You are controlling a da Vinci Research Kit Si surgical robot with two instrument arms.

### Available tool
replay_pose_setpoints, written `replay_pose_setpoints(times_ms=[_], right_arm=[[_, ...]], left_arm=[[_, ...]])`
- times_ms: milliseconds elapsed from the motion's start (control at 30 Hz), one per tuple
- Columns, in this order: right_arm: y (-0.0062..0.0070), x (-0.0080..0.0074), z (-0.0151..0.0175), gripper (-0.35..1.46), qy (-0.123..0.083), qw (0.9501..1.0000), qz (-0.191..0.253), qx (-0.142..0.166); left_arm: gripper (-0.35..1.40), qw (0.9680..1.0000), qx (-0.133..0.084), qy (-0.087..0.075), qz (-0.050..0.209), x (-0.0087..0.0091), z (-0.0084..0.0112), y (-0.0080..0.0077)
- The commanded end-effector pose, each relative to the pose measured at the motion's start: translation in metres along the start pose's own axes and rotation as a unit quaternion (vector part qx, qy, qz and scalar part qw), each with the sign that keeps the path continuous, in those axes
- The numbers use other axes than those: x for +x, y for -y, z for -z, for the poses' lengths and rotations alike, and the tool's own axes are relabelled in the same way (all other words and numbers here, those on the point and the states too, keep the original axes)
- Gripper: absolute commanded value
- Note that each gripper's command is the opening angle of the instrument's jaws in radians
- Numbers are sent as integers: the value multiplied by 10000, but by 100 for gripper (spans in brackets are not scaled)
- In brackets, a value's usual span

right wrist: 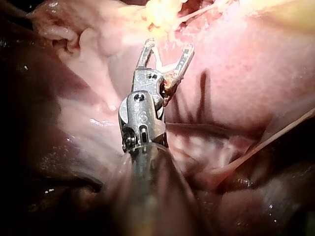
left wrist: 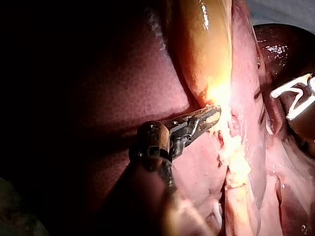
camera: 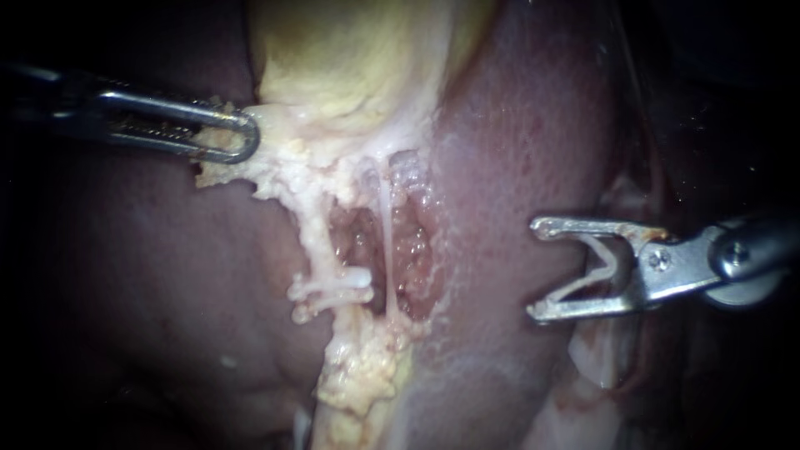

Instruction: Clipping third clip left tube

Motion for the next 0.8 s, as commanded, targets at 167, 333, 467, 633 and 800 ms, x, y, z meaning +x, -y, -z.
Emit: replay_pose_setpoints(times_ms=[167, 333, 467, 633, 800], right_arm=[[-4, 14, -38, 50, -170, 9982, -554, 177], [-16, 20, -77, 50, -321, 9952, -889, 265], [-28, 14, -96, 50, -589, 9910, -1177, 237], [-42, -2, -112, 50, -675, 9886, -1314, 291], [-49, -20, -121, 50, -772, 9858, -1422, 442]], left_arm=[[-35, 10000, 6, -6, -9, -2, -2, 2], [-35, 10000, 12, -10, -13, -4, -4, 2], [-35, 10000, 18, -13, -17, -5, -5, 3], [-35, 10000, 18, -13, -18, -5, -6, 3], [-35, 10000, 18, -13, -18, -5, -6, 3]])
